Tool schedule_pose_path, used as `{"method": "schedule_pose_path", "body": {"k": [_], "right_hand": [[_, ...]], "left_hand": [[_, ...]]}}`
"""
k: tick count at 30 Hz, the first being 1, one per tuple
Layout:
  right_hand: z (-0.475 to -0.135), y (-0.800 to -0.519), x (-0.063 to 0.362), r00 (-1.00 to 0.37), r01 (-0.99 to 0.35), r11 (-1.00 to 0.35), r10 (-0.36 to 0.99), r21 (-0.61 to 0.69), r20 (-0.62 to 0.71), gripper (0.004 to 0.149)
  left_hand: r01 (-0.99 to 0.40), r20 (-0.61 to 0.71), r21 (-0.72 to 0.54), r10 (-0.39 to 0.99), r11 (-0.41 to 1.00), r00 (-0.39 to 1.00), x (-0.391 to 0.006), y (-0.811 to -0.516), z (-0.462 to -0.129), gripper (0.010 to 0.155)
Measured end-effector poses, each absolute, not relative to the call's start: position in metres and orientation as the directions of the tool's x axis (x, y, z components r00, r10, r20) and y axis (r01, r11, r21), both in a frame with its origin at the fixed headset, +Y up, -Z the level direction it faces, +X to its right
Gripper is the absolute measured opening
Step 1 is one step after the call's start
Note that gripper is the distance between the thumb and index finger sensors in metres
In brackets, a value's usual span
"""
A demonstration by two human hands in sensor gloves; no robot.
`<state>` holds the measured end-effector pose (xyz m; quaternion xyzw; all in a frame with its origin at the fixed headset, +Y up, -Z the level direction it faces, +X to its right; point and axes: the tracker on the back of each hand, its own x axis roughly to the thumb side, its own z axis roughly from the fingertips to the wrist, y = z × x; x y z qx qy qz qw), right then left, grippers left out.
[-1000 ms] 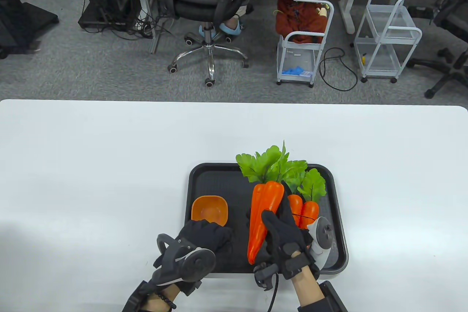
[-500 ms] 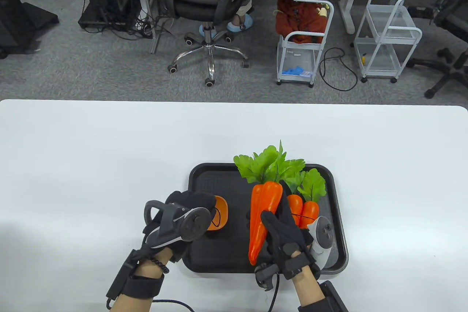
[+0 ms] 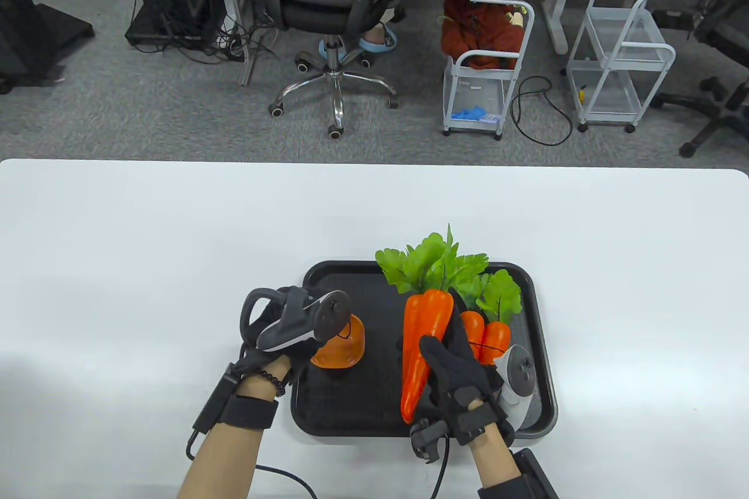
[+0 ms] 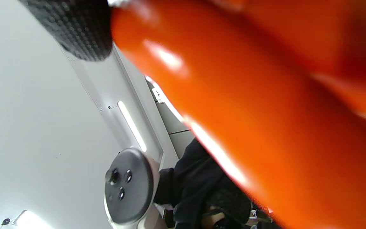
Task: Pinch and pull to detach rubber bands
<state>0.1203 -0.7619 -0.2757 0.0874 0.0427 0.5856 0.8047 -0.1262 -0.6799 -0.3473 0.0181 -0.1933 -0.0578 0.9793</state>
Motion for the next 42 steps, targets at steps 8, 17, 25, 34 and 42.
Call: {"method": "schedule_pose_path", "body": {"k": [8, 17, 25, 34, 42], "right_hand": [[-0.277, -0.762, 0.122, 0.311, -0.936, 0.3, 0.95, 0.187, 0.032, 0.088], [-0.277, -0.761, 0.122, 0.315, -0.934, 0.304, 0.948, 0.186, 0.033, 0.088], [-0.277, -0.761, 0.123, 0.318, -0.934, 0.306, 0.948, 0.186, 0.035, 0.088], [-0.277, -0.761, 0.123, 0.314, -0.935, 0.302, 0.949, 0.185, 0.038, 0.088], [-0.276, -0.753, 0.122, 0.021, -0.994, 0.007, 0.993, 0.113, 0.117, 0.089]], "left_hand": [[0.213, 0.385, 0.025, -0.206, 0.977, 0.9, -0.111, -0.704, -0.354, 0.038], [0.33, 0.414, 0.035, -0.314, 0.943, 0.854, -0.095, -0.721, -0.353, 0.037], [0.386, 0.434, 0.091, -0.385, 0.918, 0.814, -0.088, -0.724, -0.346, 0.036], [0.408, 0.424, 0.117, -0.417, 0.906, 0.804, -0.087, -0.725, -0.341, 0.041], [0.194, 0.366, 0.203, -0.258, 0.96, 0.894, -0.107, -0.701, -0.312, 0.049]]}}
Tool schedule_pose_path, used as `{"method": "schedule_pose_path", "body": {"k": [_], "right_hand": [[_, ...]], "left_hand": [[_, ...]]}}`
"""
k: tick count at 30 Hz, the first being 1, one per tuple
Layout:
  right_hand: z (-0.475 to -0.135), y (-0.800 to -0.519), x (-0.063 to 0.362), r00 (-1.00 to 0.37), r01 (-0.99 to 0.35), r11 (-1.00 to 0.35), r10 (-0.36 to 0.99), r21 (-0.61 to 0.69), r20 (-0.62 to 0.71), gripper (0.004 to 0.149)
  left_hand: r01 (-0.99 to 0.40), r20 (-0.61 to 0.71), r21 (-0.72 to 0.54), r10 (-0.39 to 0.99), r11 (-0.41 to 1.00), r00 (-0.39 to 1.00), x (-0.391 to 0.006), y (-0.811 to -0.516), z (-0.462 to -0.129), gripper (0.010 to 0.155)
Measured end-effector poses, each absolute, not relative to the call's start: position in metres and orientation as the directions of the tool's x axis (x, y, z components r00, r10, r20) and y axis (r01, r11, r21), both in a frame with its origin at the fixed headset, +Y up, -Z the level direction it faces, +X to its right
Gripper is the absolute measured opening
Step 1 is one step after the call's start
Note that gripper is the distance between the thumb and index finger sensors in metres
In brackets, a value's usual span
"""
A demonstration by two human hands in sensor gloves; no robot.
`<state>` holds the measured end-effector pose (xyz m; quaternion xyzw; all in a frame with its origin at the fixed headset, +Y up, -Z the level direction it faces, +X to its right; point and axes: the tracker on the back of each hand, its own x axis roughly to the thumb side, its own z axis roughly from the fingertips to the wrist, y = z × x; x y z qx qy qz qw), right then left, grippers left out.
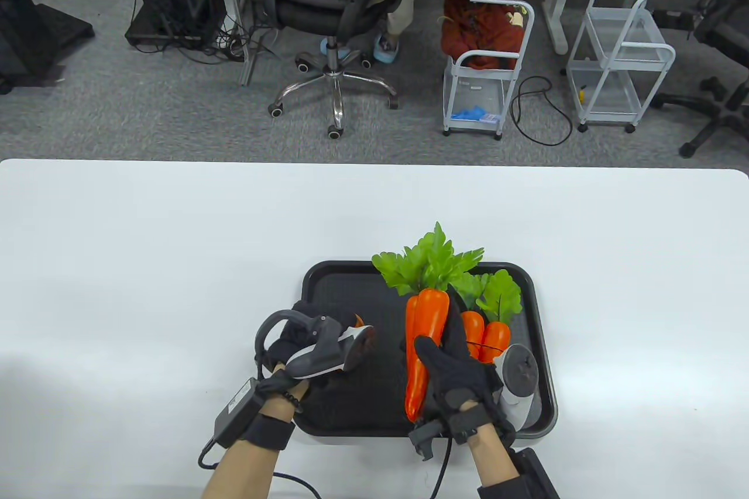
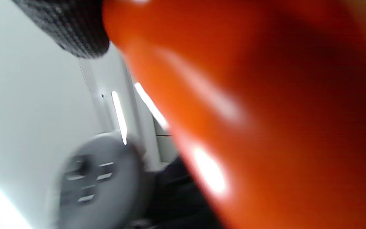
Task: Pinch and pull to detach rubber bands
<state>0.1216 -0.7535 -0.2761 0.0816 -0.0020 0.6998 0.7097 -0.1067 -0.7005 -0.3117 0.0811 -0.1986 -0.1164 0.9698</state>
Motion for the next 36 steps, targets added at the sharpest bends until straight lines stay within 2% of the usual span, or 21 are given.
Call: {"method": "schedule_pose_path", "body": {"k": [3, 7, 15, 20, 29, 36], "right_hand": [[-0.277, -0.752, 0.117, -0.124, -0.984, -0.14, 0.983, 0.111, 0.133, 0.089], [-0.279, -0.748, 0.11, -0.256, -0.96, -0.267, 0.959, 0.084, 0.12, 0.09], [-0.287, -0.735, 0.099, -0.559, -0.826, -0.562, 0.826, 0.036, 0.079, 0.09], [-0.294, -0.729, 0.089, -0.72, -0.693, -0.721, 0.693, 0.021, 0.034, 0.09], [-0.308, -0.725, 0.06, -0.89, -0.455, -0.888, 0.451, 0.06, -0.074, 0.09], [-0.321, -0.73, 0.044, -0.945, -0.312, -0.942, 0.295, 0.12, -0.145, 0.09]], "left_hand": [[0.102, 0.355, 0.233, -0.182, 0.967, 0.917, -0.115, -0.693, -0.293, 0.055], [0.009, 0.346, 0.258, -0.101, 0.966, 0.933, -0.121, -0.689, -0.27, 0.063], [-0.028, 0.301, 0.277, -0.059, 0.961, 0.952, -0.127, -0.694, -0.237, 0.075], [-0.039, 0.281, 0.255, -0.035, 0.966, 0.959, -0.13, -0.697, -0.233, 0.078], [-0.134, 0.298, 0.234, 0.06, 0.963, 0.953, -0.135, -0.697, -0.231, 0.076], [-0.169, 0.299, 0.226, 0.096, 0.959, 0.949, -0.14, -0.696, -0.231, 0.076]]}}
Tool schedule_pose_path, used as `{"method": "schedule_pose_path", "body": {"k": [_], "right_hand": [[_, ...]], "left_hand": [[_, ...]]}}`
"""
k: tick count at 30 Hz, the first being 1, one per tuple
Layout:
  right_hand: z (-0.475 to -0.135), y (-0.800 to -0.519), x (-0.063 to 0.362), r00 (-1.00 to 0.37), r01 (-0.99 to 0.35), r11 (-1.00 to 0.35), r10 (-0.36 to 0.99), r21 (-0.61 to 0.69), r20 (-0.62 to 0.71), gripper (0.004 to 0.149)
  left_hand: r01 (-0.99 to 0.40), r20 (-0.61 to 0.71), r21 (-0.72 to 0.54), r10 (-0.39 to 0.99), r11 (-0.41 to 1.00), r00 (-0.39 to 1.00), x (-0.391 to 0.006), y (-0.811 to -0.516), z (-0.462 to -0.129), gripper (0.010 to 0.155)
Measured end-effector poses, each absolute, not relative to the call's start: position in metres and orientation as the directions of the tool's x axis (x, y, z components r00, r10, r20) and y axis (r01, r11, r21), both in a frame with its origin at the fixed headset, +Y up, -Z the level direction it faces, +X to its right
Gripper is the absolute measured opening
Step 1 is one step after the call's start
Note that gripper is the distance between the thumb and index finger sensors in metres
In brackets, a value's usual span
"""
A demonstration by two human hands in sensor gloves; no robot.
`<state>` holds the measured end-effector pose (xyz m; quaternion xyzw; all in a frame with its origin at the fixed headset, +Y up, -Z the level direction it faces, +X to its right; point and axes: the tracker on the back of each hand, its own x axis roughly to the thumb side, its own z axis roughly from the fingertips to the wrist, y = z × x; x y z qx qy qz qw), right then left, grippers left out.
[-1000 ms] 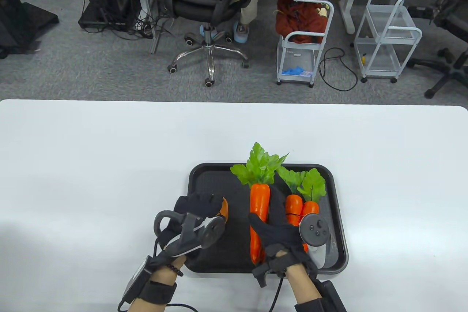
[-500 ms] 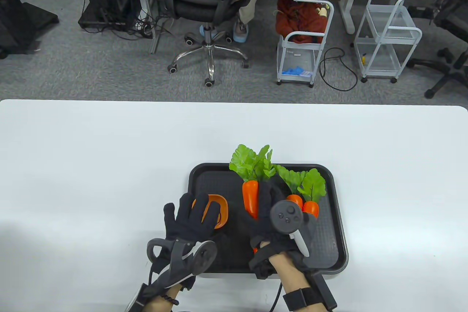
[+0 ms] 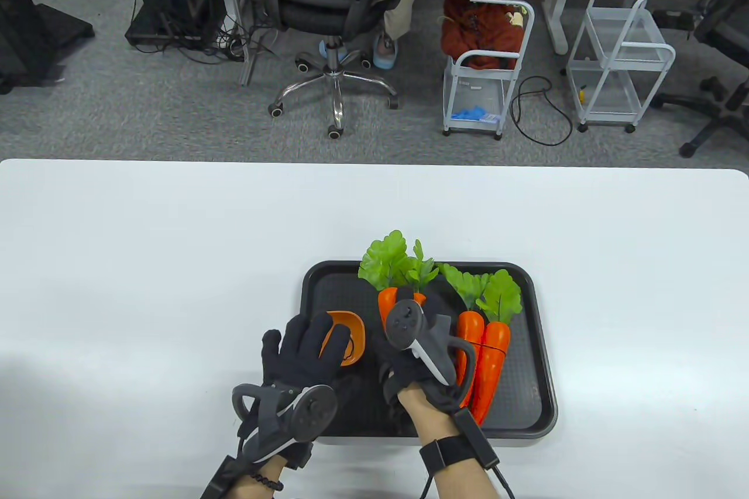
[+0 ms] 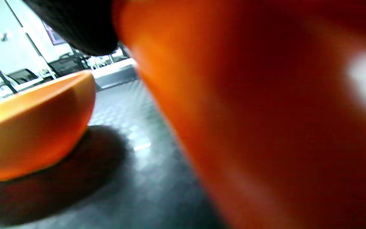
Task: Pinch and pull to detach rubber bands
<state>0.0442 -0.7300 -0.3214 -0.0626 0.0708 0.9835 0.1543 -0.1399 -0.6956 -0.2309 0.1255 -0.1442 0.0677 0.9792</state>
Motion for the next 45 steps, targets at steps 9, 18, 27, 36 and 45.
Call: {"method": "schedule_pose_path", "body": {"k": [9, 18, 27, 36, 45], "right_hand": [[-0.332, -0.738, 0.03, -0.968, -0.21, -0.962, 0.179, 0.174, -0.178, 0.09], [-0.337, -0.748, 0.021, -0.979, -0.108, -0.971, 0.067, 0.215, -0.19, 0.09], [-0.337, -0.757, 0.011, -0.985, 0.025, -0.977, -0.061, 0.214, -0.161, 0.089], [-0.331, -0.737, 0.025, -0.983, -0.087, -0.976, 0.052, 0.198, -0.176, 0.091], [-0.322, -0.689, 0.07, -0.98, -0.089, -0.991, 0.07, 0.096, -0.189, 0.085]], "left_hand": [[-0.187, 0.304, 0.226, 0.113, 0.956, 0.946, -0.139, -0.694, -0.23, 0.075], [-0.187, 0.31, 0.221, 0.112, 0.957, 0.944, -0.139, -0.694, -0.229, 0.076], [-0.19, 0.31, 0.22, 0.116, 0.957, 0.944, -0.139, -0.694, -0.23, 0.076], [-0.196, 0.315, 0.221, 0.121, 0.955, 0.941, -0.14, -0.695, -0.229, 0.076], [-0.199, 0.317, 0.221, 0.123, 0.955, 0.941, -0.14, -0.695, -0.228, 0.076]]}}
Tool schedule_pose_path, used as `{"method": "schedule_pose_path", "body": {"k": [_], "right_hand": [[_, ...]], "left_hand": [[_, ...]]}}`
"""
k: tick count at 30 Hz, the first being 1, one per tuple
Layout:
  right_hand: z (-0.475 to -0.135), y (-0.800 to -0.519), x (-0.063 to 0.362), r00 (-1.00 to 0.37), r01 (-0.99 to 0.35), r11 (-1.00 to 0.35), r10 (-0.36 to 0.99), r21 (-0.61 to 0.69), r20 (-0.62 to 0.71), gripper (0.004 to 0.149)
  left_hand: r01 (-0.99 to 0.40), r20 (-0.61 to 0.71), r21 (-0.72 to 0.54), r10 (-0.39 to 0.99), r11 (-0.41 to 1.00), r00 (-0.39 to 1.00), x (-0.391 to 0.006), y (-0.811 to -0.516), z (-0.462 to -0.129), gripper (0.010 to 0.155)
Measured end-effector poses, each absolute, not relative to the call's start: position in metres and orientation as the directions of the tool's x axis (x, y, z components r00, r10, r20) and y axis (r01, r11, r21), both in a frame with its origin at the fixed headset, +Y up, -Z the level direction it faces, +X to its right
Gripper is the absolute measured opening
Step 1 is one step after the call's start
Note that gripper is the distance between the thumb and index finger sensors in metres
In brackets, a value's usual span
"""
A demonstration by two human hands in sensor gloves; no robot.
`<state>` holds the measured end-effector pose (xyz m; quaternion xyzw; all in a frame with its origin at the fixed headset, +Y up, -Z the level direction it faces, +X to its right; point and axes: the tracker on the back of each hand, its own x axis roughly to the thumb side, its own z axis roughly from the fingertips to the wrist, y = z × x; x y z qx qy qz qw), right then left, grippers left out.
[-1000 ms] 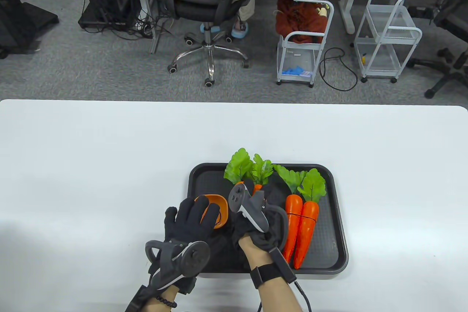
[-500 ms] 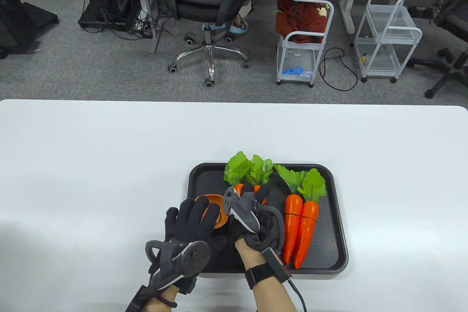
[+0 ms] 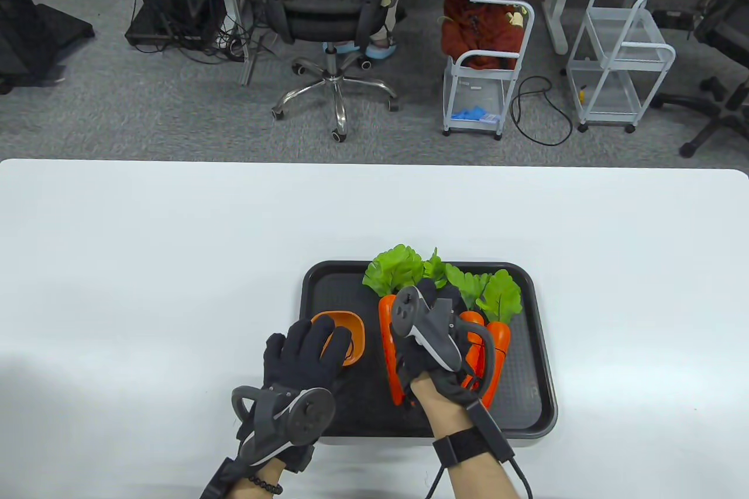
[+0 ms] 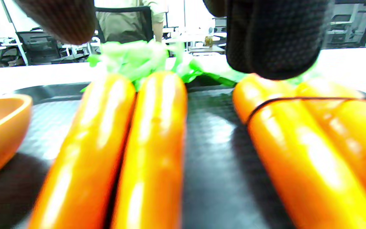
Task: Pinch and pull to detach rubber bands
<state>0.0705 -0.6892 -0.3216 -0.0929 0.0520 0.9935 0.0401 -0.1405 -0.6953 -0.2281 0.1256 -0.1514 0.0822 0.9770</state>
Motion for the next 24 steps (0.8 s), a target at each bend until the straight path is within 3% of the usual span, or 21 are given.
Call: {"method": "schedule_pose_path", "body": {"k": [6, 9, 18, 24], "right_hand": [[-0.322, -0.692, 0.117, -0.959, -0.058, -0.988, 0.015, 0.146, -0.282, 0.084], [-0.322, -0.705, 0.133, -0.943, -0.112, -0.976, 0.045, 0.188, -0.329, 0.085], [-0.323, -0.746, 0.148, -0.928, -0.124, -0.96, 0.023, 0.251, -0.371, 0.089], [-0.323, -0.755, 0.153, -0.921, -0.184, -0.956, 0.087, 0.227, -0.379, 0.089]], "left_hand": [[-0.193, 0.309, 0.211, 0.122, 0.958, 0.943, -0.141, -0.696, -0.228, 0.075], [-0.19, 0.308, 0.206, 0.121, 0.96, 0.944, -0.14, -0.696, -0.229, 0.076], [-0.159, 0.31, 0.19, 0.095, 0.969, 0.946, -0.137, -0.7, -0.229, 0.075], [-0.15, 0.312, 0.176, 0.09, 0.973, 0.946, -0.133, -0.702, -0.232, 0.075]]}}
